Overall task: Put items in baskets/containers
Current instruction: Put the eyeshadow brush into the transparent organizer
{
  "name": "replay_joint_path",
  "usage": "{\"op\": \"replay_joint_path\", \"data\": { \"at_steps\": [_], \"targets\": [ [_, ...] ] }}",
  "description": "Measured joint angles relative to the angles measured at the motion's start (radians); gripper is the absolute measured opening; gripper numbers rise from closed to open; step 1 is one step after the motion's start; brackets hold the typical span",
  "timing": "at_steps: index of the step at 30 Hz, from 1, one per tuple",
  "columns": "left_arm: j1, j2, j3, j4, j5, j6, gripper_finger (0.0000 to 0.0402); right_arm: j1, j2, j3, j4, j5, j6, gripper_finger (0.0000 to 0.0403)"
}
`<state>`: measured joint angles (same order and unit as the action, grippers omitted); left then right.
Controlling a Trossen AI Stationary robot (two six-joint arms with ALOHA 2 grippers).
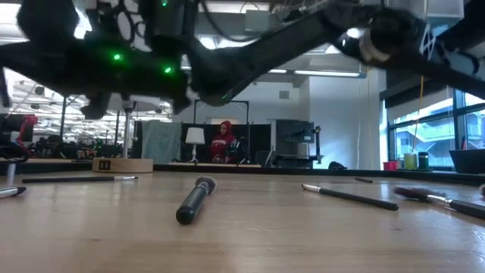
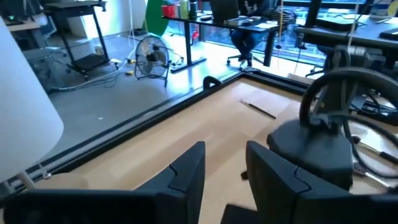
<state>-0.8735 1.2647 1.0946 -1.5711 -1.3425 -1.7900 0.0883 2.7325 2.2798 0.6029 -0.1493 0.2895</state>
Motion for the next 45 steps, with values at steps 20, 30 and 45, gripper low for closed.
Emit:
{"op": "replay_joint_path", "data": {
  "at_steps": [20, 30, 45],
  "targets": [
    [0.003, -0.008, 0.0, 0.001, 0.354, -0.113, 0.0102, -0.006, 0.059, 0.011, 0.25, 0.119, 0.021, 0.0032],
    [-0.06, -0.008, 0.08, 0.011, 0.276, -0.051, 0.0102, -0.068, 0.059, 0.006, 0.264, 0.157, 0.125, 0.0032],
    [-0.092, -0.005, 0.189, 0.271, 0.049, 0.389, 0.0102, -0.12, -0.156, -0.612, 0.654, 0.132, 0.07, 0.0028]
  ]
}}
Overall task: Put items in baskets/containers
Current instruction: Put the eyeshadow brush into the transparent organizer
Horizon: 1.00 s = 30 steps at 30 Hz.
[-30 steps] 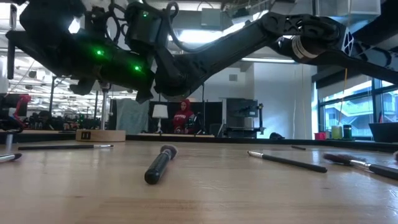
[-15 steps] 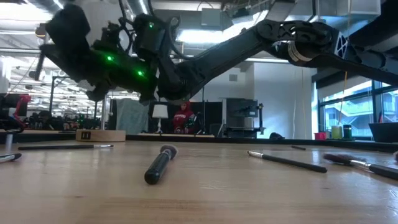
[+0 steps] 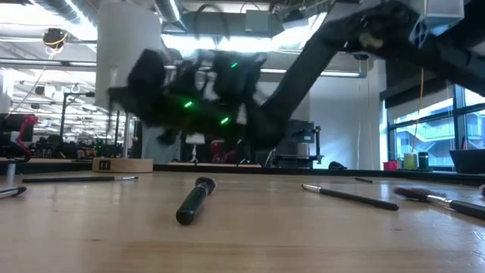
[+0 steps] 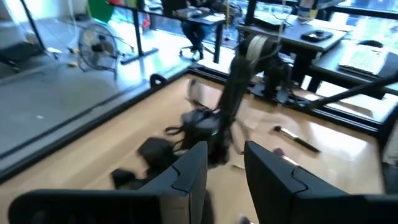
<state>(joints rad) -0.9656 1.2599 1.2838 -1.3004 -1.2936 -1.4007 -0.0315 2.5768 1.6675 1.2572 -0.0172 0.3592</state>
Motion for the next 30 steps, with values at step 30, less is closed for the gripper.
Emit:
{"op": "replay_joint_path", "data": {
  "at_steps": [30],
  "targets": [
    [0.293, 0.102, -0.408, 0.638, -0.157, 0.284, 0.0191, 0.018, -0.497, -0.658, 0.138, -0.019, -0.242, 0.0032]
  ]
}}
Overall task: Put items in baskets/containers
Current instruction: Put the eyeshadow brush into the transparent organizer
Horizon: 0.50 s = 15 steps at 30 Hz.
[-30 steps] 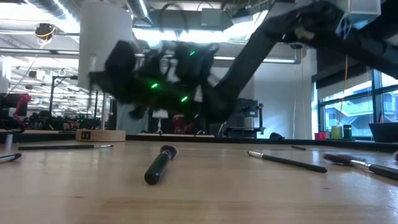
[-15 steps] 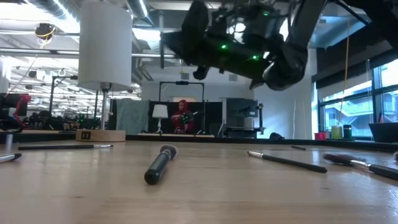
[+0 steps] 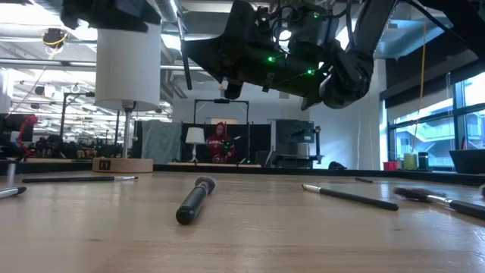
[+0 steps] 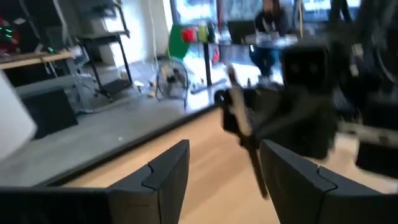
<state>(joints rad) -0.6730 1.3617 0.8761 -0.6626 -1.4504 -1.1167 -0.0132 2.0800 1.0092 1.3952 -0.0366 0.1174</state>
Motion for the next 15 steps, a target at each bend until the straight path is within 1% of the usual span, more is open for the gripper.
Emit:
{"op": "replay_joint_path", "data": {
  "at_steps": [3, 5, 8, 12, 15],
  "targets": [
    [0.033, 0.029, 0.0, 0.119, 0.11, 0.146, 0.0191, -0.001, 0.0, 0.0, -0.001, -0.007, -0.005, 0.0032],
    [0.052, 0.036, 0.0, 0.187, 0.145, 0.198, 0.0191, -0.002, 0.001, 0.0, -0.002, -0.016, -0.001, 0.0032],
    [0.076, 0.025, 0.0, 0.235, 0.149, 0.205, 0.0192, -0.002, 0.001, 0.0, -0.015, -0.034, -0.003, 0.0032],
    [0.096, -0.007, 0.0, 0.242, 0.129, 0.209, 0.0192, 0.001, 0.002, 0.0, -0.034, -0.059, -0.014, 0.0032],
    [0.1, -0.017, 0.0, 0.252, 0.126, 0.246, 0.0192, 0.003, 0.002, 0.0, -0.032, -0.069, -0.017, 0.0032]
  ]
}}
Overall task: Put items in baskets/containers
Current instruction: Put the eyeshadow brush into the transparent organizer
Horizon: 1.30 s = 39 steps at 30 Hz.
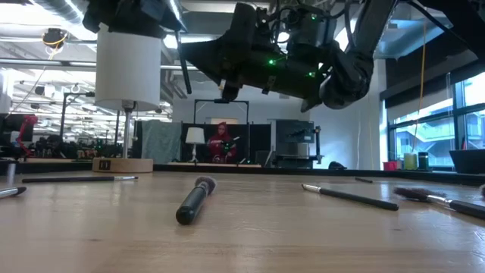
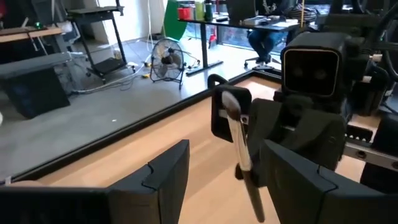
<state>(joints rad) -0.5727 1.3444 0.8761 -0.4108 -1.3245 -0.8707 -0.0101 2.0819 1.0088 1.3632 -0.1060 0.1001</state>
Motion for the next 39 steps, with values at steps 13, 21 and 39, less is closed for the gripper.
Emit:
{"op": "replay_joint_path", "data": {
  "at_steps": [13, 21, 39],
  "targets": [
    [0.02, -0.001, 0.0, 0.131, 0.047, 0.158, 0.0141, 0.002, 0.0, 0.0, 0.0, -0.003, -0.002, 0.0032],
    [0.045, -0.001, 0.0, 0.131, 0.07, 0.125, 0.005, 0.002, 0.0, 0.0, 0.0, -0.004, -0.003, 0.0032],
    [0.027, -0.119, 0.056, -0.307, 0.208, -0.203, 0.0015, -0.098, 0.002, -0.001, -0.173, -0.133, 0.227, 0.0156]
  ]
}}
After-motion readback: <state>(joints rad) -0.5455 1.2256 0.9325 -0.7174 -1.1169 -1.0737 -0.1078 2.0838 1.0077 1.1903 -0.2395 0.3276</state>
